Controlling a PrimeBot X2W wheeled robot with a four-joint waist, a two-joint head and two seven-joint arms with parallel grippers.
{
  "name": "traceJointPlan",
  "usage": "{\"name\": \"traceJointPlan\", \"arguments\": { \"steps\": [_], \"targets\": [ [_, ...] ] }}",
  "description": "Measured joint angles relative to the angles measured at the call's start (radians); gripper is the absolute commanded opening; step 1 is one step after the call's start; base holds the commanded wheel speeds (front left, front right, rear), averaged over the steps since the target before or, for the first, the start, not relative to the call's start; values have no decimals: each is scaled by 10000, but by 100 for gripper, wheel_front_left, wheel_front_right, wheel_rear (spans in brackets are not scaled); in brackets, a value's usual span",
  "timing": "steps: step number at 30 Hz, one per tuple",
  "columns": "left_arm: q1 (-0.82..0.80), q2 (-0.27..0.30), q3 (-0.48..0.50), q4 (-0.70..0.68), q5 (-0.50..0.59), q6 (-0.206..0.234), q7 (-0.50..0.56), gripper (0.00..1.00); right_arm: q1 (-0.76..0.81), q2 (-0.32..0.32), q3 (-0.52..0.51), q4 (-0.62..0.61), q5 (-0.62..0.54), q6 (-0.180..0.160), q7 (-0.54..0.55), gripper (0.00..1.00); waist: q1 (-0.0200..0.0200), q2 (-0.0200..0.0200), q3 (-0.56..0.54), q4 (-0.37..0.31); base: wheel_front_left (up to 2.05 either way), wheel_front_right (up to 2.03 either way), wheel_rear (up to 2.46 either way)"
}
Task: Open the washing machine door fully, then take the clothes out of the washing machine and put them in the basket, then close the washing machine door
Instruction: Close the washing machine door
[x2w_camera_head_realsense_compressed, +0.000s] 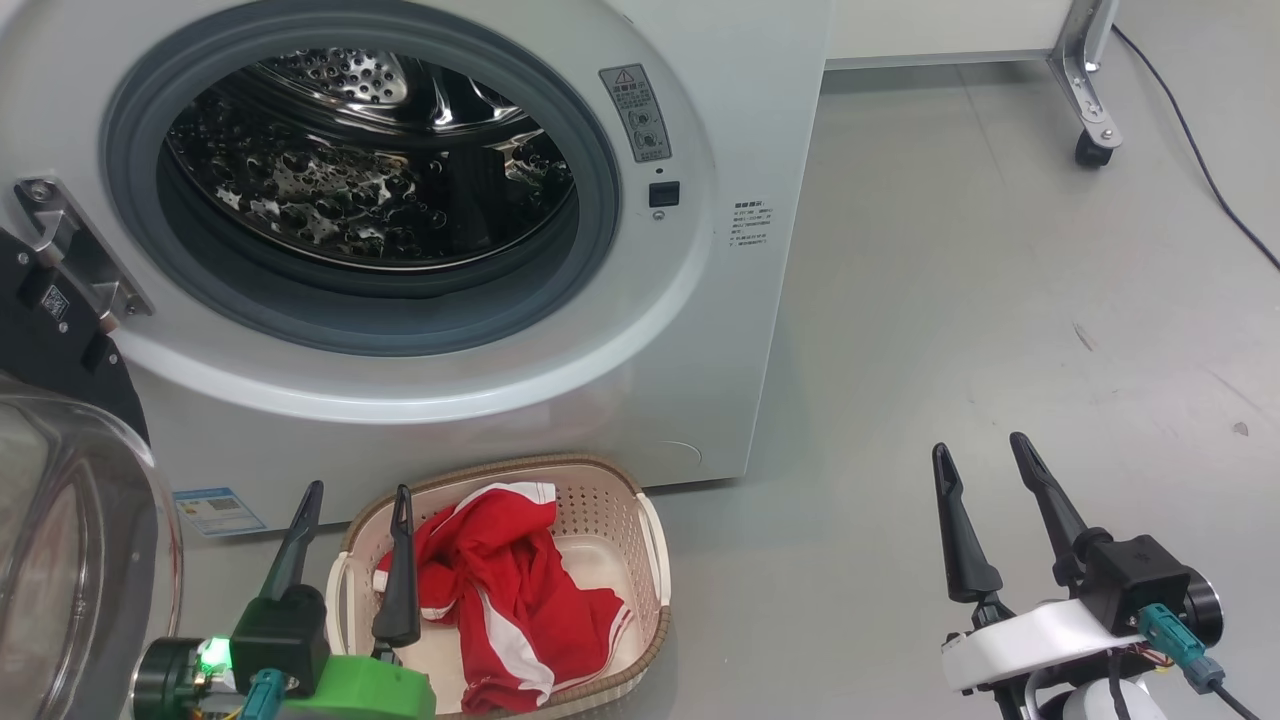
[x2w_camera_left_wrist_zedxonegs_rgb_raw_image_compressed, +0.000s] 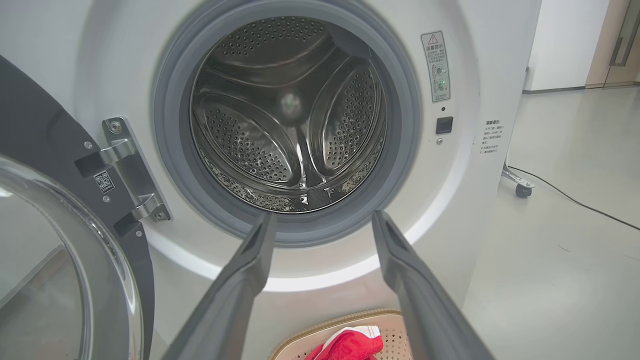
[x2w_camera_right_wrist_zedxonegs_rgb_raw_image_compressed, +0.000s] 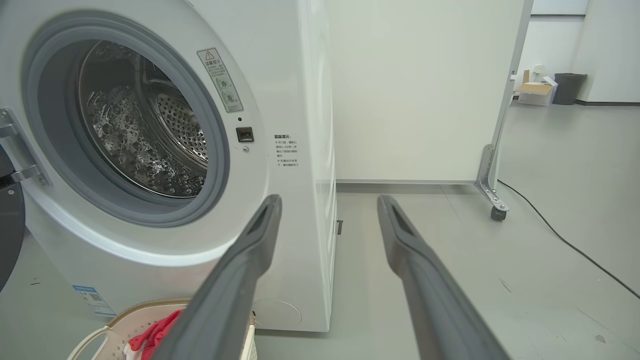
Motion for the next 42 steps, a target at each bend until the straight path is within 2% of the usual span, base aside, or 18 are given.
{"name": "traceJointPlan", "arguments": {
  "steps": [42],
  "targets": [
    [329,2,-27,-608,8,15,282,100,140,-8,-36,-46,-2,-82,0,100,0,0,-171,-57,-70,70,0]
  ]
}}
